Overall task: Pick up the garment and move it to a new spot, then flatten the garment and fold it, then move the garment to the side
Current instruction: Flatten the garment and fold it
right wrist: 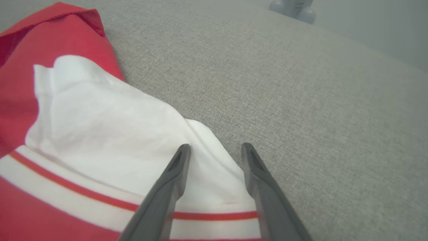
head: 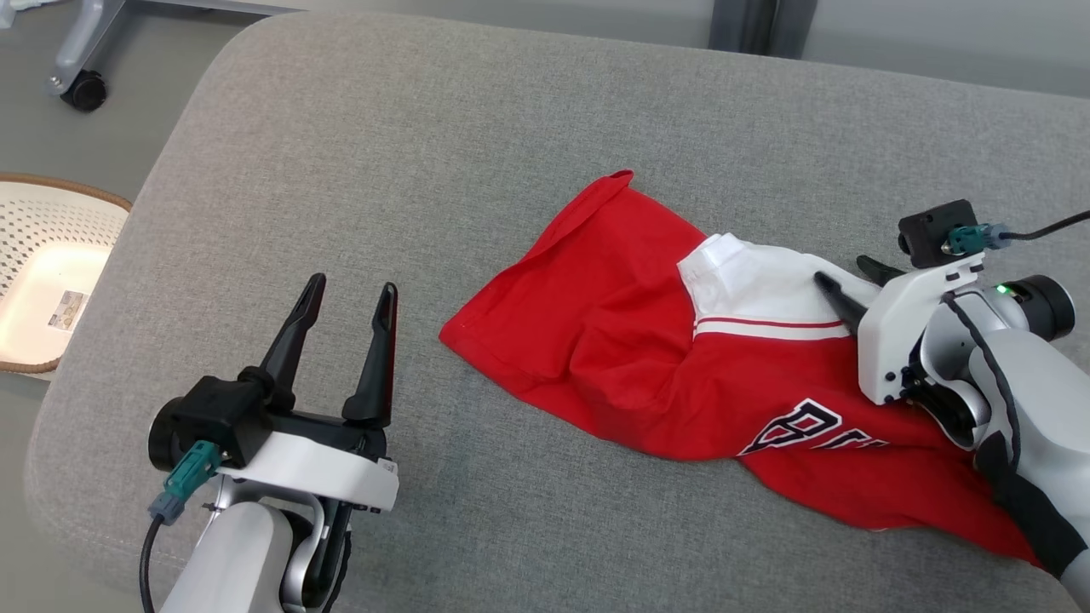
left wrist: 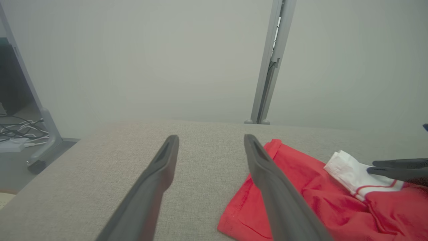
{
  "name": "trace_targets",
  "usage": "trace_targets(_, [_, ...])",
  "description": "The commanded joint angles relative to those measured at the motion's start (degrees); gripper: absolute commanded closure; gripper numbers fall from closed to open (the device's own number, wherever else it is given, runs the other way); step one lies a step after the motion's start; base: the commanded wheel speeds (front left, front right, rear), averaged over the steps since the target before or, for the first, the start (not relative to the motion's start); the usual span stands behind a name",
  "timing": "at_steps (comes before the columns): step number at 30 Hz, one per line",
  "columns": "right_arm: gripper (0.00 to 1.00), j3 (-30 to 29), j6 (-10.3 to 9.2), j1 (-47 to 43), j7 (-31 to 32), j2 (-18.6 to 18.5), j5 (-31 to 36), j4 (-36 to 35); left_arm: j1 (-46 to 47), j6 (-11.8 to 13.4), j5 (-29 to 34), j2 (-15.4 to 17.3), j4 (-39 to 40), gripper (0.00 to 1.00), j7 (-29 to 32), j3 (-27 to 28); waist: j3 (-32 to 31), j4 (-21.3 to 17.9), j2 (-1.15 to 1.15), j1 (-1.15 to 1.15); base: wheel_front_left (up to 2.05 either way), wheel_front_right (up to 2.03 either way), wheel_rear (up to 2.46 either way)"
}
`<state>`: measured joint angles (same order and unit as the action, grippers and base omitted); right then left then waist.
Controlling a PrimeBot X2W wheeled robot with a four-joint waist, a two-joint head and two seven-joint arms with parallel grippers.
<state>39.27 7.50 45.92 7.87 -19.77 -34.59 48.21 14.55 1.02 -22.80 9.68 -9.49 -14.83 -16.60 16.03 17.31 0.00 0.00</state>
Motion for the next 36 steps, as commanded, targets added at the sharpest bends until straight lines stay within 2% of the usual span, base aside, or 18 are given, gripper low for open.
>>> trace_targets(1, [1.0, 0.07, -0.02, 0.97, -1.7, -0.23, -0.79, 0.53, 0.89, -0.46, 0.65, -0.22, -0.21, 0.0, -0.28, 0.73, 0.0, -0.16, 0.0, 0.0, 0.0, 0.0, 0.0])
trace_targets(11, [1.0, 1.92, -0.02, 2.08, -9.56, 0.02, -4.4, -2.08, -0.69, -1.64, 2.67, -0.28, -0.95, 0.0, -0.29, 3.83, -1.5, -4.36, 0.0, 0.0, 0.0, 0.0, 0.0])
trace_targets(19, [1.0, -4.02, -0.02, -0.72, -19.58, -0.74, -4.67, -5.45, -1.8, -1.18, 3.76, 0.36, -0.94, 0.0, -0.29, 5.4, -4.08, -7.24, 0.0, 0.0, 0.0, 0.0, 0.0])
trace_targets(20, [0.71, -5.33, -0.02, -1.42, -20.54, -0.66, -4.41, -6.24, -2.22, -1.07, 3.74, 0.55, -0.86, 0.0, -0.29, 5.73, -4.46, -7.77, 0.0, 0.0, 0.0, 0.0, 0.0])
trace_targets(21, [0.28, -6.67, -0.02, -2.2, -21.17, -0.6, -3.96, -6.97, -2.53, -0.94, 3.75, 0.7, -0.84, 0.0, -0.28, 5.95, -4.84, -8.27, 0.0, 0.0, 0.0, 0.0, 0.0])
trace_targets(22, [0.0, -7.92, -0.02, -3.06, -21.72, -0.64, -3.12, -7.89, -2.8, -0.79, 3.74, 0.93, -0.78, 0.0, -0.26, 6.21, -5.23, -8.76, 0.0, 0.0, 0.0, 0.0, 0.0])
trace_targets(30, [0.0, -18.55, -0.02, -13.23, -22.66, 1.71, 5.34, -17.87, -5.68, 0.55, 3.32, 2.53, -0.27, 0.0, 0.5, 7.39, -8.97, -11.62, 0.0, 0.0, 0.0, 0.0, 0.0])
trace_targets(36, [0.0, -26.68, -0.02, -24.64, -18.78, 5.78, 11.62, -28.89, -8.45, 1.21, 3.29, 3.5, 1.16, 0.0, 1.88, 7.36, -11.88, -12.87, 0.0, 0.0, 0.0, 0.0, 0.0])
